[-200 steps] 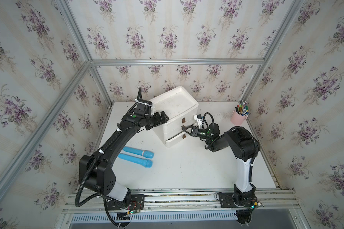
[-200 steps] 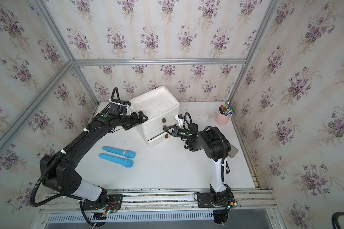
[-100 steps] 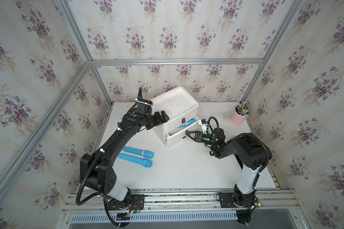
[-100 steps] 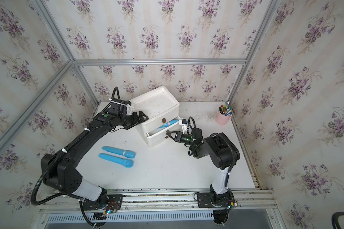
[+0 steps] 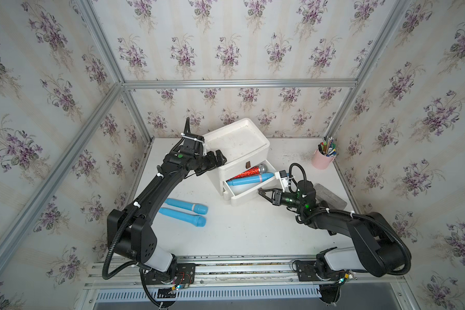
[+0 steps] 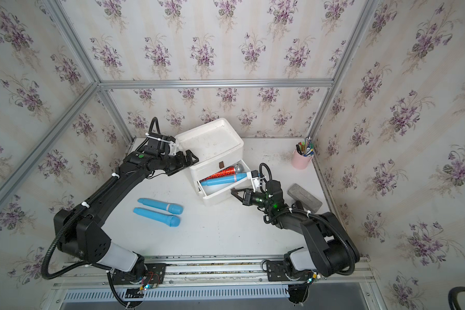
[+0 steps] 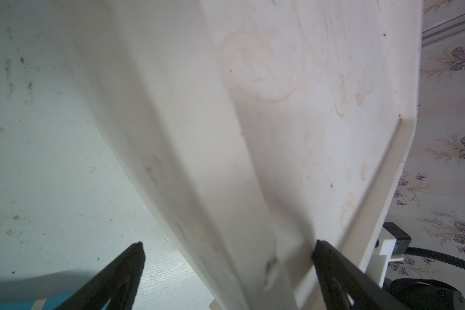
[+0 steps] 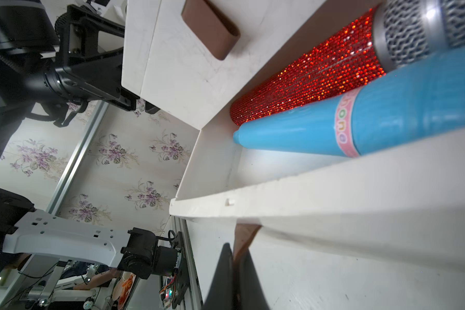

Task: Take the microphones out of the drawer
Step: Open the drawer in the storage box.

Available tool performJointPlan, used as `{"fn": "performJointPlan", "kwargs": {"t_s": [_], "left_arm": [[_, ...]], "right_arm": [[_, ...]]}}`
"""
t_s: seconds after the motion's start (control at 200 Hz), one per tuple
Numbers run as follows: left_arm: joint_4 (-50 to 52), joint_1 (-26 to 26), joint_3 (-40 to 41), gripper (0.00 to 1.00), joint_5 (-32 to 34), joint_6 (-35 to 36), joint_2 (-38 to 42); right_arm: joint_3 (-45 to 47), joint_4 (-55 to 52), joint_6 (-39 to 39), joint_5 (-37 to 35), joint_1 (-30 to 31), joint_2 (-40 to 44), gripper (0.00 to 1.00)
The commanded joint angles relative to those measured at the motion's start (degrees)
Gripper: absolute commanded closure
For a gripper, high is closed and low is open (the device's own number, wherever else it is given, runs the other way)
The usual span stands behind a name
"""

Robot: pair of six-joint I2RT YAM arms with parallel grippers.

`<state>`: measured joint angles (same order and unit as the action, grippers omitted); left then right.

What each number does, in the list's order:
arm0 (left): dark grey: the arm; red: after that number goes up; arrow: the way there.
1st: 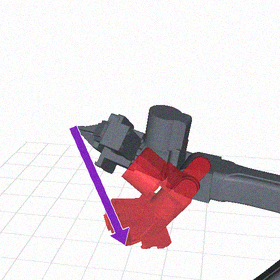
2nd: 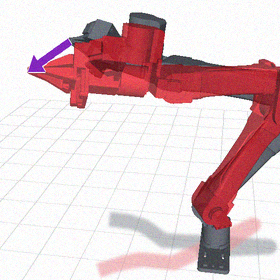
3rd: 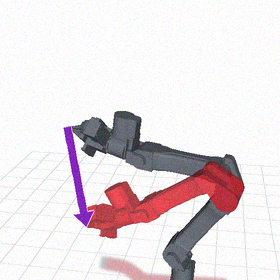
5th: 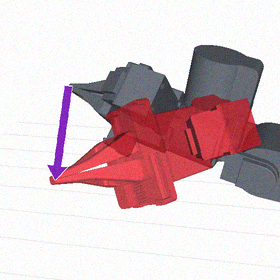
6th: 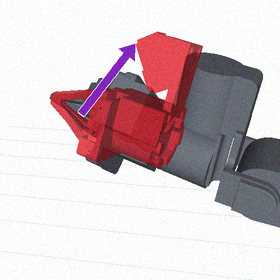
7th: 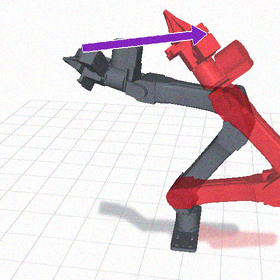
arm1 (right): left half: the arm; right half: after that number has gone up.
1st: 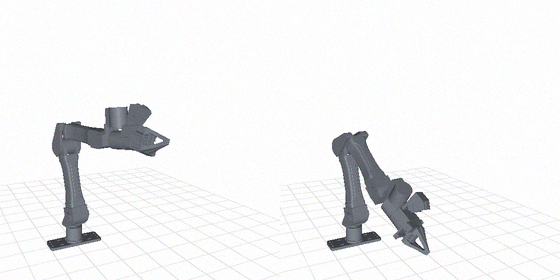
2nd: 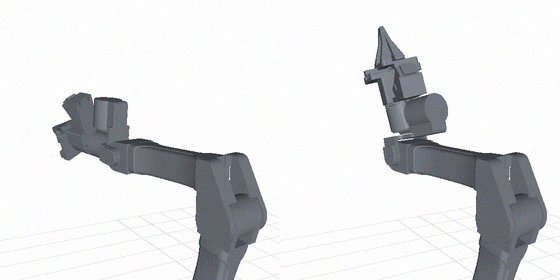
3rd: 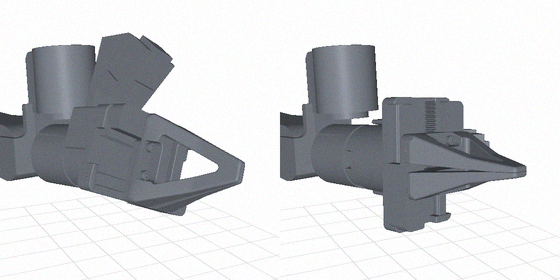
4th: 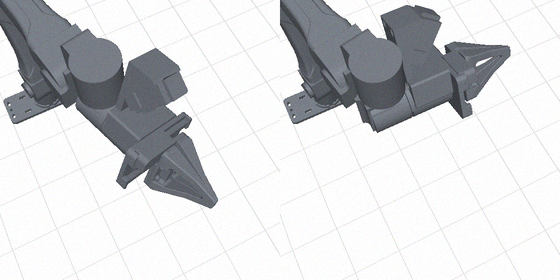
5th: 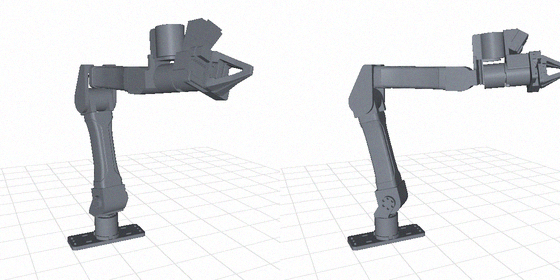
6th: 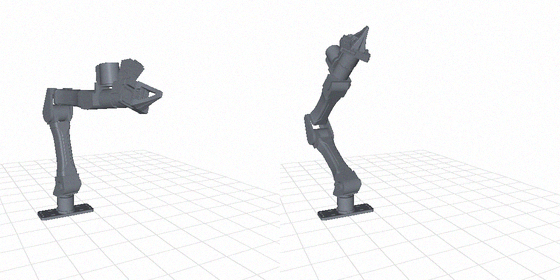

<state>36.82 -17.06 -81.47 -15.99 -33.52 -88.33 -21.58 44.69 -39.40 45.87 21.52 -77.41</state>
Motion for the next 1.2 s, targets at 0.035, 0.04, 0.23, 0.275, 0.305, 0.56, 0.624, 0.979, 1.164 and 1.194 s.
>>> {"fn": "performJointPlan", "kwargs": {"t_s": [0.035, 0.04, 0.23, 0.275, 0.305, 0.56, 0.624, 0.979, 1.164, 1.194], "left_arm": [[5.39, 0.7, -0.75, 0.01, 3.88, 1.9, 0.05], [5.42, 0.71, -0.77, 0.01, 3.82, 1.93, 0.07], [5.45, 0.96, -1.4, 0.01, 3.34, 2.83, 0.17], [5.43, 0.98, -1.47, 0.01, 3.24, 3.02, 0.32], [5.45, 0.98, -1.65, 0.01, 3.18, 3.16, 0.42], [5.98, 1.24, -3.24, 0.01, 2.37, 4.98, 1.36], [6.11, 1.24, -4.64, 0.01, -0.42, 6.68, 1.86], [8.38, 0.81, -9.38, 0.01, -7.05, 16.2, 9.97], [9.6, -3.51, -10.26, 0.01, -8.11, 20.65, 11.1], [9.76, -4.59, -10.36, 0.01, -8.01, 21.34, 11.16]], "right_arm": [[1.2, -6.1, 4.8, 0.86, 0.1, 5.5, 1.0], [1.2, -6.28, 4.87, 0.83, 0.1, 5.68, 1.0], [4.48, -9.55, 5.53, -0.82, 0.1, 11.55, 1.0], [5.32, -9.75, 5.69, -1.36, 0.1, 12.31, 1.0], [5.81, -9.96, 5.64, -1.68, 0.08, 12.69, 1.0], [7.21, -10.03, 5.01, -3.5, 0.06, 16.03, 1.0], [6.92, -10.74, 5.42, -3.82, 0.1, 16.23, 0.99], [4.13, -15.38, 6.91, -5.7, -0.69, 16.41, 0.37], [2.05, -21.07, 7.67, -4.2, -5.17, 18.61, 0.25], [1.61, -21.98, 7.97, -3.83, -5.95, 18.95, 0.24]]}}
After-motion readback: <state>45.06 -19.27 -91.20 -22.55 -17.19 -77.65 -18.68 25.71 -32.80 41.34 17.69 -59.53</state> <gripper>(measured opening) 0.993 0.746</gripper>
